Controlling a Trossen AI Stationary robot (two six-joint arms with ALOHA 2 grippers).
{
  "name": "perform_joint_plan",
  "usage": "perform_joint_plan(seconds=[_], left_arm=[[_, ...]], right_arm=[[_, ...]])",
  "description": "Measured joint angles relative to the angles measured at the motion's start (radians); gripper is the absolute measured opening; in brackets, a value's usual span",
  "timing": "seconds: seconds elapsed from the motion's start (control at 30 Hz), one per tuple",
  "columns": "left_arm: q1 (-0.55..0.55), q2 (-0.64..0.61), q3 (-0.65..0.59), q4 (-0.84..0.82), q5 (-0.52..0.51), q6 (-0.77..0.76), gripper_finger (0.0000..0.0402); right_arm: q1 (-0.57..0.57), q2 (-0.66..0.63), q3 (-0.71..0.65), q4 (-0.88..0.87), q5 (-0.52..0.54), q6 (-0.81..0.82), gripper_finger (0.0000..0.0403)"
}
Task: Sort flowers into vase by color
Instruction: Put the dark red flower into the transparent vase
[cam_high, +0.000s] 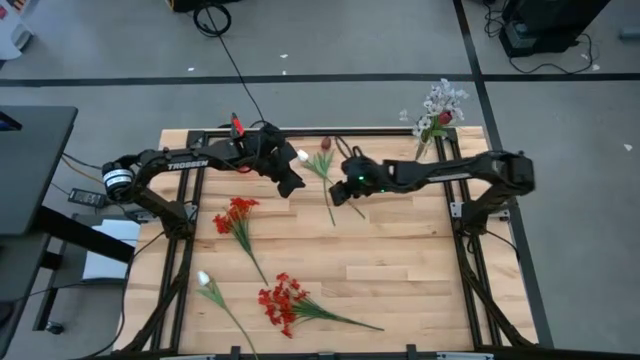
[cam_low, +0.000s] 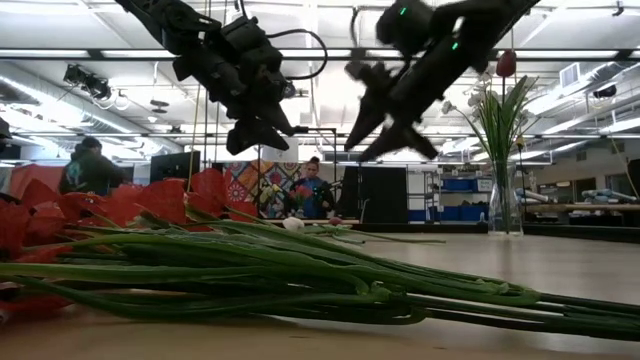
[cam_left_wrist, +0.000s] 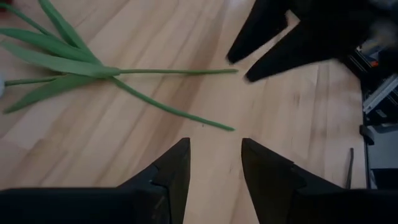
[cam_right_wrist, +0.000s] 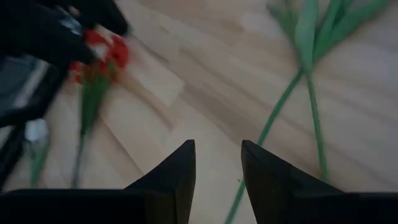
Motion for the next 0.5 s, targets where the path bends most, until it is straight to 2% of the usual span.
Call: perform_joint_plan(seconds=[0.23, 0.5], left_arm=[[0.001, 0.0, 0.0, -0.023, -0.036, -0.005, 0.0144], [0.002, 0.0, 0.0, -0.036, -0.039, -0.019, 0.0144]], right_arm=[[-0.02, 0.184, 0.106, -0.014, -0.031, -0.003, 0.0137], [-0.075, 0.388, 0.346, -0.247, 0.012, -0.045, 0.0136]])
